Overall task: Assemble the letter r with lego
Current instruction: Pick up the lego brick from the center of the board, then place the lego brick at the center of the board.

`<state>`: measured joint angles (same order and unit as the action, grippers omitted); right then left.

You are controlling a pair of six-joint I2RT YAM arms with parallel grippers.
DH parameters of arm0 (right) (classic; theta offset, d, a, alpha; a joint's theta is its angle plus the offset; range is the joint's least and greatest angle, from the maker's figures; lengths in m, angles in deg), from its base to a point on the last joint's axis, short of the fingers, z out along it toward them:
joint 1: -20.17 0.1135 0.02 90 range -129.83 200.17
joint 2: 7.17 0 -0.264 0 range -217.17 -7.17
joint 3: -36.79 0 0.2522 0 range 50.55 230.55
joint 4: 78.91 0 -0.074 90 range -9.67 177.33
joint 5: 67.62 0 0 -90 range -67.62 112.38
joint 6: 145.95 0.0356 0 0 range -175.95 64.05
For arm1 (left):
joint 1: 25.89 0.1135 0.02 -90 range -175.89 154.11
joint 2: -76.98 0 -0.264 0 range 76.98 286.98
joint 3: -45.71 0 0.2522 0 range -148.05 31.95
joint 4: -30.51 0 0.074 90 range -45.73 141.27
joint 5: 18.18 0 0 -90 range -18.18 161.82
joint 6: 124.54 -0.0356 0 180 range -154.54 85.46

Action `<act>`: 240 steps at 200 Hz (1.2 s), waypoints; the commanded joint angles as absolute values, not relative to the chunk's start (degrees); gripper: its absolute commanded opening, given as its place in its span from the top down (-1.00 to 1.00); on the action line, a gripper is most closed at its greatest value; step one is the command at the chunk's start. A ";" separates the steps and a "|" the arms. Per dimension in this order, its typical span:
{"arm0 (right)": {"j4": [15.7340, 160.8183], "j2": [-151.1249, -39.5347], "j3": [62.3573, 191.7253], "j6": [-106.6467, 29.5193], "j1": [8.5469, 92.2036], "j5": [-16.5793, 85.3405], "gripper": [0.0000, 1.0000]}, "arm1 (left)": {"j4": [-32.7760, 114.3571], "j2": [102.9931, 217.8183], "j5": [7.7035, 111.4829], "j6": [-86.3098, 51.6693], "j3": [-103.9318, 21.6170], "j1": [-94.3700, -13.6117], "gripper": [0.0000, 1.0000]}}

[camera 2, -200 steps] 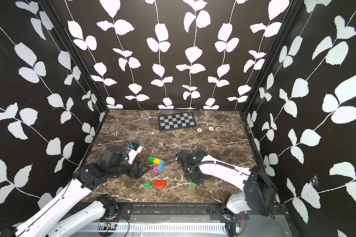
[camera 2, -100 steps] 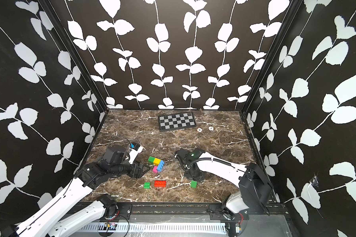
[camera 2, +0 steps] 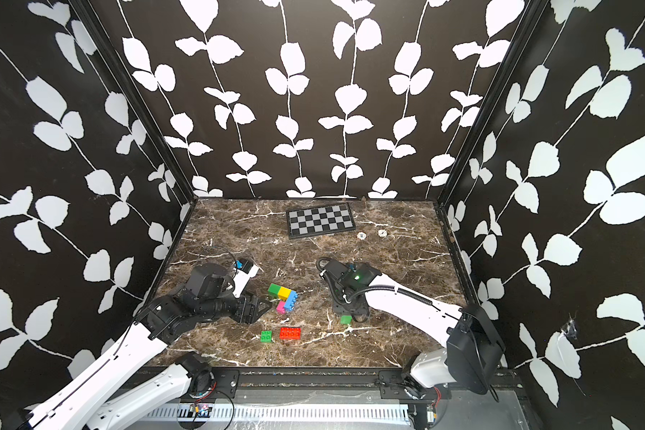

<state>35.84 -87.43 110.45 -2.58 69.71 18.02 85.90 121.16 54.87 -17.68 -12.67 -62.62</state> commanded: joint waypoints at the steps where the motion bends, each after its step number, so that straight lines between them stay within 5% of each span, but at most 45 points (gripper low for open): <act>1: 38.09 -88.00 112.21 -7.35 69.47 16.91 1.00 | 85.21 120.44 55.43 -18.29 -12.24 -62.89 -0.57; 85: 35.09 -102.58 122.91 -15.24 71.56 15.61 1.00 | 85.40 119.89 57.14 -18.20 -12.27 -62.87 -0.57; 164: 36.03 -105.04 122.98 -13.30 76.62 10.25 1.00 | 85.49 120.46 57.41 -18.20 -12.35 -62.89 -0.57; 240: 36.39 -104.81 121.77 -11.28 77.52 9.08 0.66 | 85.50 120.58 57.58 -18.10 -12.35 -62.89 -0.57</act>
